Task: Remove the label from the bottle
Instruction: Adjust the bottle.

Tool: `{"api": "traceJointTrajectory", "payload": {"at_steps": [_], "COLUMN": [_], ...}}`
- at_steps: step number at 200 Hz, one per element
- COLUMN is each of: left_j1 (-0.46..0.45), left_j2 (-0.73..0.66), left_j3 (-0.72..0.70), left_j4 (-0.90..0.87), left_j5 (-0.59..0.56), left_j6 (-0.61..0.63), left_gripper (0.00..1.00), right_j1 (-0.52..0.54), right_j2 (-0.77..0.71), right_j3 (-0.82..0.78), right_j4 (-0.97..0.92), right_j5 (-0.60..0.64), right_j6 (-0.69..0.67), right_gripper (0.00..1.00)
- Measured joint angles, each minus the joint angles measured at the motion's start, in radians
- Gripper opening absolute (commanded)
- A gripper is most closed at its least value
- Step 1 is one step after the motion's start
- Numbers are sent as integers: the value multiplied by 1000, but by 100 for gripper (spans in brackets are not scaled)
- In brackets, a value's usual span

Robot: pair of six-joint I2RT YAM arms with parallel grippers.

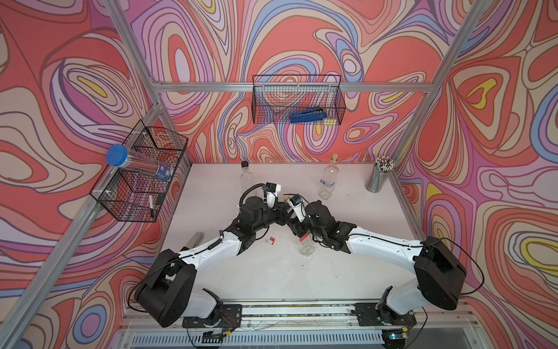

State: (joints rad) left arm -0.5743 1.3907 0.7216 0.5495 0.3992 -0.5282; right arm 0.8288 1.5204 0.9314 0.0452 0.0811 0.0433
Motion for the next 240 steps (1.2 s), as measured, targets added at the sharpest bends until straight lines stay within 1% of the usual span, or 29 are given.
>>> {"api": "traceJointTrajectory", "payload": {"at_steps": [22,65,86,115,125,140,152,197,217,240], "left_j1": [0,-1,-1,-1,-1,-2,-2,-2,-2,-2], "left_j2": [0,0,-3,-7,-9,-9,-10,-11,-12,-15], "left_j3": [-4,-7,-11,-15,-17,-18,-19,-24,-24,-24], "left_j4": [2,2,2,2,2,2,2,2,2,2], "left_j5": [0,1,1,0,0,0,0,-2,-4,-4], "left_j6": [0,0,0,1,1,1,1,4,4,9], "left_gripper": [0,0,0,0,0,0,0,0,0,0], "right_j1": [1,2,2,4,4,4,4,9,11,12], "right_j2": [0,0,0,1,1,1,1,1,0,-4], "right_j3": [0,0,0,0,0,0,0,0,0,0], "right_j4": [-5,-9,-11,-11,-12,-14,-15,-16,-14,-14], "right_j5": [0,-2,-7,-10,-12,-14,-15,-31,-39,-46], "right_j6": [1,5,7,10,11,11,11,15,16,18], "right_gripper": [0,31,38,42,45,53,57,69,72,72]}}
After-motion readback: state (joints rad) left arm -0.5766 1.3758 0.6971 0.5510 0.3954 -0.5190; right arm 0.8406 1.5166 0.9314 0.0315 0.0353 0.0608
